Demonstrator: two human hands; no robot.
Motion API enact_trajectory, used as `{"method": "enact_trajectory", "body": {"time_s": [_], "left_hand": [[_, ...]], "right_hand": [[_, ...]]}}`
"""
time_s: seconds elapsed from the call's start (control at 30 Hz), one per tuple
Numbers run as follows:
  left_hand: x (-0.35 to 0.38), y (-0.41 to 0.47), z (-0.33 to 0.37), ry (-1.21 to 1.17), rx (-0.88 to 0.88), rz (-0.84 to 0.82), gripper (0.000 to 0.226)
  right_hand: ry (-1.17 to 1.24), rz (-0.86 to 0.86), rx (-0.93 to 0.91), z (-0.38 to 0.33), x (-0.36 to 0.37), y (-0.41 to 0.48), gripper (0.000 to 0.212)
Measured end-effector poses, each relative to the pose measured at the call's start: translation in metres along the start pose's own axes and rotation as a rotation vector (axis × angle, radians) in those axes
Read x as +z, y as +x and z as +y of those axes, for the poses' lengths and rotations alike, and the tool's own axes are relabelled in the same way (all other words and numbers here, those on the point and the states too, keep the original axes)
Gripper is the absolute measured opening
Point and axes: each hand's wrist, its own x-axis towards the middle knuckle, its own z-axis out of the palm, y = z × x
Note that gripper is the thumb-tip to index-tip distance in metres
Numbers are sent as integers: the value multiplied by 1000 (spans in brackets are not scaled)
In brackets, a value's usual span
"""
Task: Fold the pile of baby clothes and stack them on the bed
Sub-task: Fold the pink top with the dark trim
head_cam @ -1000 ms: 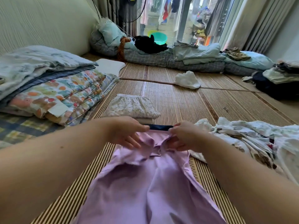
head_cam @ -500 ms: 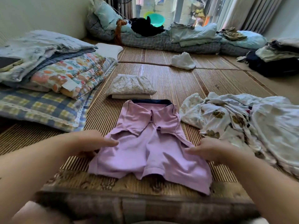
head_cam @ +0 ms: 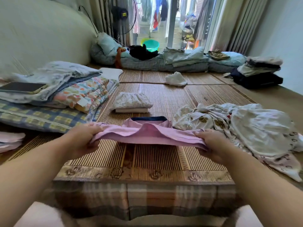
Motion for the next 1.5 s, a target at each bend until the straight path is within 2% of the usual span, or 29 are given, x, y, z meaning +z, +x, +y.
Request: {"method": "enact_trajectory", "body": {"time_s": [0.17,0.3,0.4,0.5,0.57,0.67,0.73,0.8,0.9,0.97,1.03,1.17,1.23,1.3,1.4,1.5], "left_hand": [[-13,-7,-19,669,-291,-65,22],[-3,-6,-56,1150,-379,-129,24],[4,-2,-62,1363,-379,-168,24],[6,0,-42,1330,-491,-246,20],[4,8,-29,1409,-507,-245,18],[8,35,-24,1361,-305,-102,20],[18,62,-22,1254,-105,-6,18],[32,93,-23,1138,19,31,19],[54,138,-22,903,49,60,21],[64,163,-22,806,27,103,41],[69,188,-21,768,-10,146,52],[65,232,-10,630,-125,121,32],[62,249,3,648,-46,109,21],[62,259,20,675,98,143,11],[65,256,44,658,296,263,13],[60,237,48,631,387,222,12]], "right_hand": [[-543,-15,158,14,-11,-6,12],[-1036,-30,125,43,-6,-8,17],[-1077,-68,183,50,-5,-6,20],[-1137,-61,180,42,-7,1,16],[-1200,-6,100,34,-5,12,25],[-1182,74,-102,20,9,38,35],[-1080,61,-207,10,28,60,35],[-951,26,-243,6,48,90,38],[-849,25,-233,3,71,143,32],[-792,56,-226,0,81,172,21],[-735,67,-187,-4,87,195,27],[-777,58,8,-16,90,233,36],[-751,47,-5,-29,88,250,33],[-689,56,-113,-48,84,259,29],[-589,95,-324,-75,75,254,24],[-614,87,-482,-79,63,233,21]]}}
